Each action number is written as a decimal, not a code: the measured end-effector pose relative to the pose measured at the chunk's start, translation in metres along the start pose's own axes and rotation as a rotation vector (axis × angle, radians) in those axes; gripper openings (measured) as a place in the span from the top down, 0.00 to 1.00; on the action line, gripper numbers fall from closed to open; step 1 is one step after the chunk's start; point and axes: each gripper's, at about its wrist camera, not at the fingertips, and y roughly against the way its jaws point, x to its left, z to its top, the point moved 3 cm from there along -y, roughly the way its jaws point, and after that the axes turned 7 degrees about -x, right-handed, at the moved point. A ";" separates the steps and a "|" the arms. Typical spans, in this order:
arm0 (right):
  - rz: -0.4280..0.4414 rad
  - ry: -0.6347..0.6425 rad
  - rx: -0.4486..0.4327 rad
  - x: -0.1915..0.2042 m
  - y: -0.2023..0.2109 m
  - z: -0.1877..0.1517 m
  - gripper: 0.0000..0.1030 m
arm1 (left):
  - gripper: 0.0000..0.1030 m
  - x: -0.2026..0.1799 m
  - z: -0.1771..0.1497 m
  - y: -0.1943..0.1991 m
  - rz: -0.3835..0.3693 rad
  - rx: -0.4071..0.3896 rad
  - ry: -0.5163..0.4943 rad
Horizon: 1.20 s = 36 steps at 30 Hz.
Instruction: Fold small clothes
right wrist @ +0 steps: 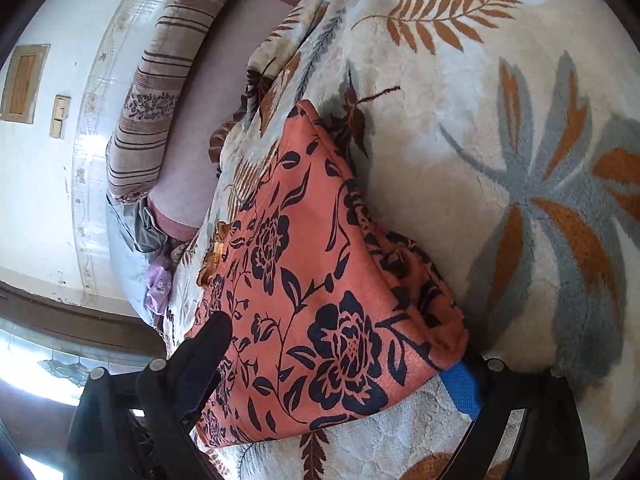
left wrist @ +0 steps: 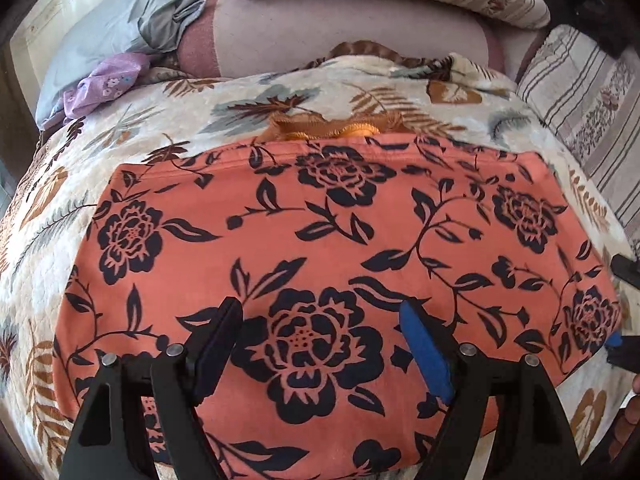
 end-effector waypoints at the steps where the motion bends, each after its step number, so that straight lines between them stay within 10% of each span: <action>1: -0.005 0.000 0.000 0.000 -0.001 0.001 0.07 | 0.21 -0.003 -0.004 -0.009 0.014 0.030 -0.019; 9: -0.049 0.017 0.028 0.003 -0.010 0.001 0.06 | 0.21 0.001 0.011 0.024 0.024 -0.097 -0.003; 11: -0.063 0.028 0.052 0.004 -0.014 0.000 0.04 | 0.21 -0.003 -0.004 -0.003 0.006 0.030 -0.026; 21: -0.075 0.025 0.124 0.006 -0.022 0.002 0.02 | 0.18 0.005 -0.005 -0.003 -0.041 0.004 -0.009; 22: -0.107 0.047 0.124 0.009 -0.021 0.002 0.15 | 0.20 0.011 -0.002 0.001 -0.056 0.004 0.021; 23: -0.141 0.078 0.131 0.010 -0.022 0.003 0.73 | 0.20 0.017 -0.002 0.006 -0.066 -0.007 0.055; 24: -0.170 0.098 0.141 0.012 -0.023 0.003 0.91 | 0.20 0.020 -0.003 0.010 -0.072 -0.020 0.079; 30: -0.194 0.538 -0.012 0.128 0.003 -0.026 0.91 | 0.20 0.031 -0.014 0.009 -0.161 0.006 0.094; 36: -0.088 0.900 -0.035 0.234 -0.007 -0.105 0.91 | 0.20 0.123 0.005 0.019 -0.609 -0.020 0.694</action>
